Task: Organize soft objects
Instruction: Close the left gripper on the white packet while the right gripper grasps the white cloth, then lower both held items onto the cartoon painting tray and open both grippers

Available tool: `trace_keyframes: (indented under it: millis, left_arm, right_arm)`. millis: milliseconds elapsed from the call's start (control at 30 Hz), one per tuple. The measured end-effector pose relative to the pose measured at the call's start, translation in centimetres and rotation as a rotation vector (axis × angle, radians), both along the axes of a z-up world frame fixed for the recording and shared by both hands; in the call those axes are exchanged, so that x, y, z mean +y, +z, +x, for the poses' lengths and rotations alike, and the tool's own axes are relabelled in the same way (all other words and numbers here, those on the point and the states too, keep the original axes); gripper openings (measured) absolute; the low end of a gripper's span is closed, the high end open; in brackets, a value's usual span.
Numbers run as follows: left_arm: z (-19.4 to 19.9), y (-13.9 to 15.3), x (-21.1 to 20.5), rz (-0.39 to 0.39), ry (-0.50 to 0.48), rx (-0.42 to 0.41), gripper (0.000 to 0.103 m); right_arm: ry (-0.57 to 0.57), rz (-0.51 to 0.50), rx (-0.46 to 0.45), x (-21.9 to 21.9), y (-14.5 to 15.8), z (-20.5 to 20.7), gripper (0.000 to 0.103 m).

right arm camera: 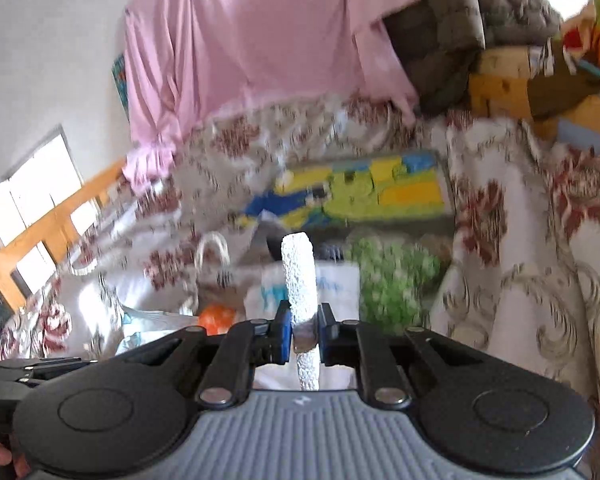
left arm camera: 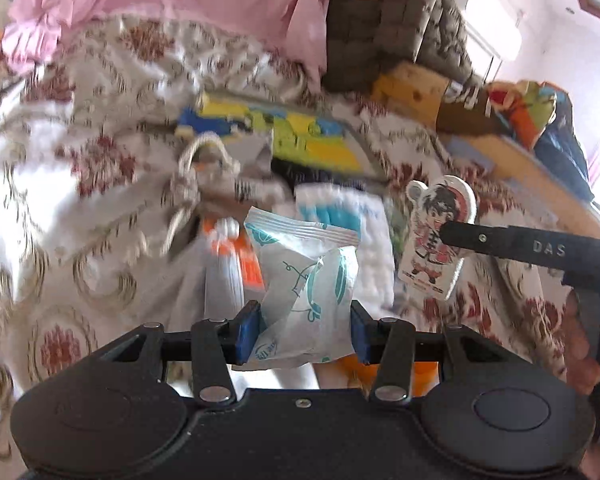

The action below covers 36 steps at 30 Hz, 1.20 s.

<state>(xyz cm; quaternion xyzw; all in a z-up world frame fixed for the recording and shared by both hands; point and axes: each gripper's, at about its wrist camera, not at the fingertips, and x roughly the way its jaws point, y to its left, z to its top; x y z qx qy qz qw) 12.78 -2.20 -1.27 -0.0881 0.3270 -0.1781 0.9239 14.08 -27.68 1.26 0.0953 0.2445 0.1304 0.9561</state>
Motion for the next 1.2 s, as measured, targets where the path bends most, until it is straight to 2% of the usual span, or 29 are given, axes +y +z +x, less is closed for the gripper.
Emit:
trace_keyframes:
  millis: [133,233,433,567,733,867,1033,1200]
  left_arm:
    - [2.5,1.5,-0.4,0.04,0.0,-0.057,0.049]
    - [5.7,2.7,-0.6,0.033,0.012,-0.072,0.049]
    - [14.2,4.9,-1.9,0.034,0.032,-0.102,0.049]
    - [20.6,5.4,-3.6,0.049,0.032,-0.118,0.049]
    - [28.6,4.1,-6.1,0.04,0.05,-0.091,0.049]
    - [33.1,2.2,-8.1,0.046,0.058,-0.045,0.049]
    - [36.3,-0.3,-10.5,0.096,0.042,0.048,0.049]
    - [37.2,-1.7,-12.0,0.153,0.016,0.102,0.049]
  right_arm:
    - [-0.014,-0.04,-0.086,0.1,0.8,2.3,0.015]
    - [-0.033,-0.073,-0.146,0.0,1.6,5.4,0.015]
    - [-0.11,0.013,-0.168,-2.0,1.1,14.1,0.015]
    - [-0.16,0.138,-0.136,-4.1,-0.3,19.9,0.015]
    - [-0.195,0.218,-0.065,-6.7,-3.1,24.6,0.015]
    - [-0.202,0.232,0.003,-7.9,-5.3,26.6,0.015]
    - [-0.197,0.253,0.066,-8.4,-6.3,27.7,0.015]
    - [-0.218,0.246,0.097,-8.6,-6.5,28.4,0.019]
